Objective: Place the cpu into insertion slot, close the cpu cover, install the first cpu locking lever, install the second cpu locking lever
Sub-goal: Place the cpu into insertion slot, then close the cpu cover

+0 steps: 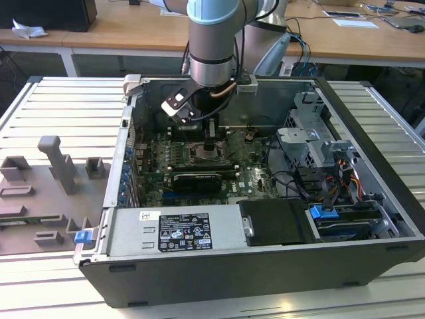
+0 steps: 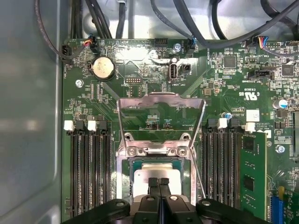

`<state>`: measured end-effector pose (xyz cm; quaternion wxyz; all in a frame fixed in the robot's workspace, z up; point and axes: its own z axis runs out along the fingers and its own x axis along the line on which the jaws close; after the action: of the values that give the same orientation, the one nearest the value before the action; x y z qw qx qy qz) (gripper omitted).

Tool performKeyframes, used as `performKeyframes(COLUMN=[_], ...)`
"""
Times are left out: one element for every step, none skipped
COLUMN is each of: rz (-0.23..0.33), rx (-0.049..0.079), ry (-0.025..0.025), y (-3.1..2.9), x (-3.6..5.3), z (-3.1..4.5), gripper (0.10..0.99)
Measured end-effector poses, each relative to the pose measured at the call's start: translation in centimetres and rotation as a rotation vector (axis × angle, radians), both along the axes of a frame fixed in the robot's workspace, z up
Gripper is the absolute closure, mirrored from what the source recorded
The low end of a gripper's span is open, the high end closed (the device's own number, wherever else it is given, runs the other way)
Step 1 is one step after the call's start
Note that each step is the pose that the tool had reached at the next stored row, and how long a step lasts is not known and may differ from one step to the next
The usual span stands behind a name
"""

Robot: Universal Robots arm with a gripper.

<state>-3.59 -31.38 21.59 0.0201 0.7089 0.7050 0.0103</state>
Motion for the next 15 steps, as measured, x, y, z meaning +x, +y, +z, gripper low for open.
performKeyframes(rz=[0.000, -0.002, -0.003, -0.004, -0.004, -0.005, -0.006, -0.006, -0.006, -0.007, -0.008, -0.009, -0.009, -0.009, -0.009], rx=[0.000, 0.000, 0.000, 0.000, 0.000, 0.000, 0.000, 0.000, 0.000, 0.000, 0.000, 0.000, 0.000, 0.000, 0.000], ry=[0.0000, 0.0001, 0.0002, 0.0002, 0.0001, 0.0008, 0.0016, 0.0021, 0.0023, 0.0024, 0.0024, 0.0023, 0.0023, 0.0023, 0.0023], y=[0.00, -0.01, 0.00, -0.01, -0.01, 0.00, 0.00, -0.01, -0.01, -0.01, -0.02, -0.03, -0.03, -0.03, -0.03], x=[0.00, 0.00, 0.00, -0.01, 0.00, 0.07, 0.15, 0.22, 0.33, 0.41, 0.50, 0.55, 0.55, 0.55, 0.55], z=[0.03, 0.08, 0.13, 0.17, 0.22, 0.24, 0.25, 0.25, 0.25, 0.25, 0.25, 0.25, 0.25, 0.41, 0.68], gripper=[0.980, 0.980, 0.980, 0.980, 0.980, 0.980, 0.980, 0.980, 0.980, 0.980, 0.980, 0.980, 0.980, 0.980, 0.980])
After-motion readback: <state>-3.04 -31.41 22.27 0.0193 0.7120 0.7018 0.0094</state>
